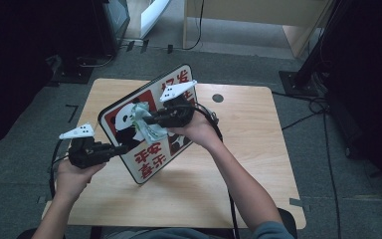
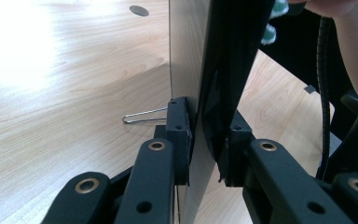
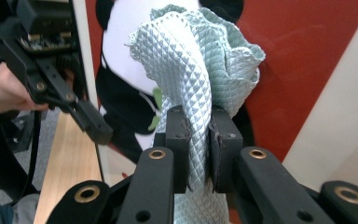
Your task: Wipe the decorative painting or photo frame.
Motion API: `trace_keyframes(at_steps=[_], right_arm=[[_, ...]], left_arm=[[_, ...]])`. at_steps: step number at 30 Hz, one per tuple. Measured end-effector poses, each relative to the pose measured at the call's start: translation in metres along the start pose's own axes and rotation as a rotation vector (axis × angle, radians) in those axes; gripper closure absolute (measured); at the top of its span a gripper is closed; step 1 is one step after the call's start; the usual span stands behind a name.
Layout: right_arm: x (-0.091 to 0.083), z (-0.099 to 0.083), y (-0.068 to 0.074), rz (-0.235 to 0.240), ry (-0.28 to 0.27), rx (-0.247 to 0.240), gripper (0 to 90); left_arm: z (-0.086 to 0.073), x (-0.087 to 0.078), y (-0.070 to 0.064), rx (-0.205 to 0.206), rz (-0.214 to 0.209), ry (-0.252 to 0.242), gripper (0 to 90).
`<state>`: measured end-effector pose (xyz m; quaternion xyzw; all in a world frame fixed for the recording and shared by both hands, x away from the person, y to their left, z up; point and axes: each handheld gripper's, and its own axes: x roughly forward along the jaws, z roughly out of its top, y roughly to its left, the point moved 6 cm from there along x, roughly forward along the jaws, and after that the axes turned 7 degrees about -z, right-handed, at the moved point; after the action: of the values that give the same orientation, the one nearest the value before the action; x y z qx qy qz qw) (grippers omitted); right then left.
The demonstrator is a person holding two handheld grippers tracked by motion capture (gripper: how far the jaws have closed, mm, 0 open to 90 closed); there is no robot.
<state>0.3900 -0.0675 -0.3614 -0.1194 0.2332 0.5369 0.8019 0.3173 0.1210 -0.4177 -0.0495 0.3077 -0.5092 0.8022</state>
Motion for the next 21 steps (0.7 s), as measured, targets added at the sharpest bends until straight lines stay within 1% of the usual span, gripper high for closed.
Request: trace_keyframes(at_steps=[5, 9, 13, 18, 21], right_arm=[[0.003, -0.009, 0.001, 0.008, 0.018, 0.007, 80.8], [0.004, -0.013, 0.002, 0.014, 0.029, 0.016, 80.8], [0.006, -0.017, 0.001, 0.018, 0.03, 0.015, 80.8], [0.007, -0.025, 0.002, 0.023, 0.05, 0.024, 80.8], [0.009, -0.031, 0.003, 0.024, 0.058, 0.027, 80.8]], left_arm=[[0.0, 0.0, 0.0, 0.002, -0.001, 0.002, 78.0], [0.0, 0.0, 0.0, 0.003, -0.004, 0.002, 77.9], [0.0, 0.0, 0.0, 0.003, -0.005, 0.001, 77.8], [0.0, 0.0, -0.001, 0.003, -0.005, 0.0, 77.6], [-0.001, 0.0, -0.001, 0.01, -0.007, 0.005, 77.3]])
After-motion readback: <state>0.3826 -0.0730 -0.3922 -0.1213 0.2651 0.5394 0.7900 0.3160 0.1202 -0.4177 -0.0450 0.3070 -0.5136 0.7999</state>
